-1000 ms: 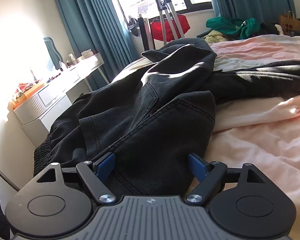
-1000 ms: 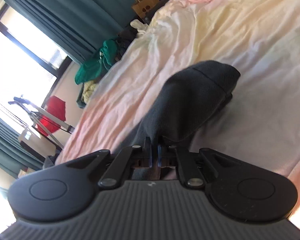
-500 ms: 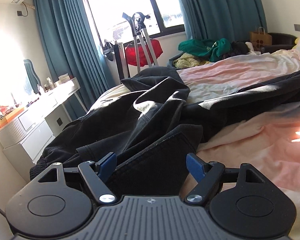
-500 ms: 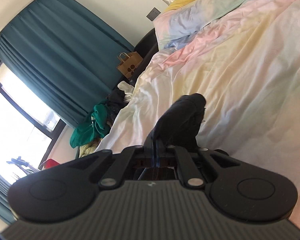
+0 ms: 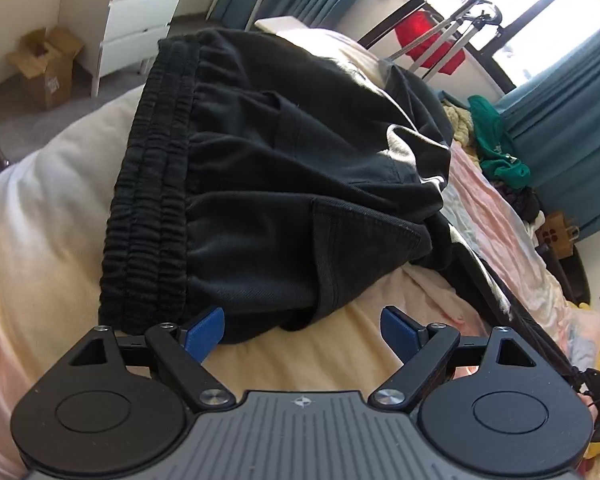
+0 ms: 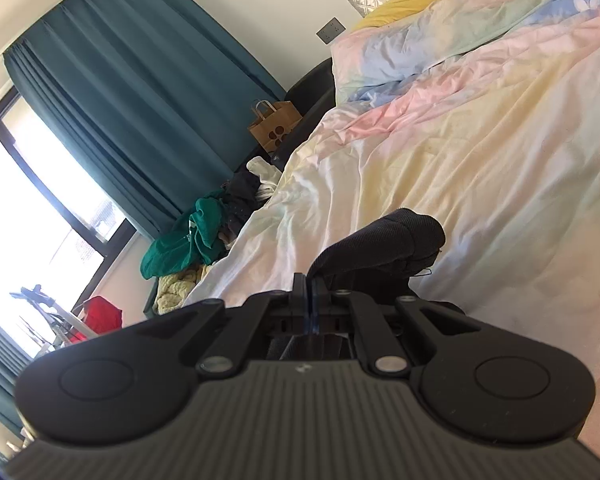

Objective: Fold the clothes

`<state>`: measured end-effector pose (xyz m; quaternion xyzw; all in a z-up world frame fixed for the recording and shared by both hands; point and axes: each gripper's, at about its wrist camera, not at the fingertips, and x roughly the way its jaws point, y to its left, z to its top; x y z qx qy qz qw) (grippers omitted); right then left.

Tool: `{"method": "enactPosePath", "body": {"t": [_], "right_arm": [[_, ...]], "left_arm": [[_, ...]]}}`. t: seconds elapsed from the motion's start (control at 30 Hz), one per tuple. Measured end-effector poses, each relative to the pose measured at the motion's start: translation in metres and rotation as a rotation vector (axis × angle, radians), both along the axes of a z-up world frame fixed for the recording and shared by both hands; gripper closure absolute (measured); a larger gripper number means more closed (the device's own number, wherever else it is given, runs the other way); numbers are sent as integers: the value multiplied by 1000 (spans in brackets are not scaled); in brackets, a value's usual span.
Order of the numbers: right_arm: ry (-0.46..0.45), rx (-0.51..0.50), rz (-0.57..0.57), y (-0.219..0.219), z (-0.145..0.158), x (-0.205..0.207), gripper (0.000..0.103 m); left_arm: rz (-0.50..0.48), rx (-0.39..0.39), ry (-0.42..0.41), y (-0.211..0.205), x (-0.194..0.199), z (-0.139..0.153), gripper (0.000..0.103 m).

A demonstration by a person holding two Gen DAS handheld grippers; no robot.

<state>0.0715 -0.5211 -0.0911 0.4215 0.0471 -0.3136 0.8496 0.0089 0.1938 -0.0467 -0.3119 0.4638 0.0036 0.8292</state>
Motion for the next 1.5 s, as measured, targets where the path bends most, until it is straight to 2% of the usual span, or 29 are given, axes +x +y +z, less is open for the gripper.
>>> {"method": "enactPosePath", "body": {"t": [0.03, 0.1, 0.3, 0.47, 0.57, 0.73, 0.8, 0.87, 0.93, 1.07, 1.13, 1.23, 1.4, 1.47, 1.5], "right_arm": [[7, 1, 0, 1, 0, -1, 98], [15, 9, -2, 1, 0, -3, 98], [16, 50, -15, 4, -3, -11, 98], [10, 87, -27, 9, -6, -19, 98], [11, 72, -32, 12, -4, -20, 98], [23, 34, -35, 20, -1, -21, 98], [27, 19, -36, 22, 0, -22, 98], [32, 4, -38, 25, 1, -22, 98], [36, -11, -39, 28, 2, -23, 98], [46, -39, -25, 31, 5, -25, 98], [50, -53, -15, 32, 6, -27, 98], [57, -74, -2, 34, 8, -29, 98], [64, -118, 19, 38, 13, -33, 98], [56, -119, 14, 39, 16, -38, 98], [50, -114, 10, 39, 17, -42, 98]], "left_arm": [[11, -28, 19, 3, -1, -5, 7], [38, -87, 53, 9, 0, -19, 3], [255, -244, 153, 34, 15, -70, 6], [334, -244, 75, 43, 20, -72, 6], [384, -238, 31, 44, 16, -67, 14], [489, -322, -88, 55, -5, -57, 36], [547, -349, -146, 62, -12, -51, 38], [566, -360, -147, 64, -10, -49, 37], [565, -348, -109, 62, -2, -52, 32], [550, -293, -57, 55, 11, -54, 31], [553, -255, -63, 53, 14, -48, 51], [540, -202, -93, 51, 21, -32, 70], [492, -70, -221, 41, 31, 12, 79], [487, -51, -288, 41, 33, 26, 80], [489, -69, -322, 44, 34, 31, 81]]}}
